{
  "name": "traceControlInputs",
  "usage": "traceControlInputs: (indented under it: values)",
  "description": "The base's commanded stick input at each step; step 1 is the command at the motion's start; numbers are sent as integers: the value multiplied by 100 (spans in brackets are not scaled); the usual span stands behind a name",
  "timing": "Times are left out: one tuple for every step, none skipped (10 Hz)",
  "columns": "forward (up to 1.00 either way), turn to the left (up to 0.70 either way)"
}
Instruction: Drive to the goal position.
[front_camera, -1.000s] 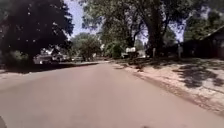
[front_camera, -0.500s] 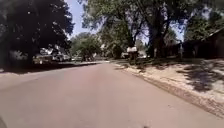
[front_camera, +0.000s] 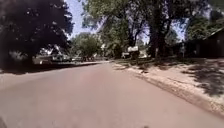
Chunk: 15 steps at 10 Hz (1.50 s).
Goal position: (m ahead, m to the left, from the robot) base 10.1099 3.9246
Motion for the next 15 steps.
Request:
traceControlInputs:
  values:
    - [50, 0]
    - [50, 0]
    - [50, 0]
    - [50, 0]
    - [50, 0]
    - [50, 0]
    - [50, 0]
    - [50, 0]
    - [50, 0]
    - [50, 0]
    - [50, 0]
    - [50, 0]
    - [50, 0]
    - [50, 0]
    - [50, 0]
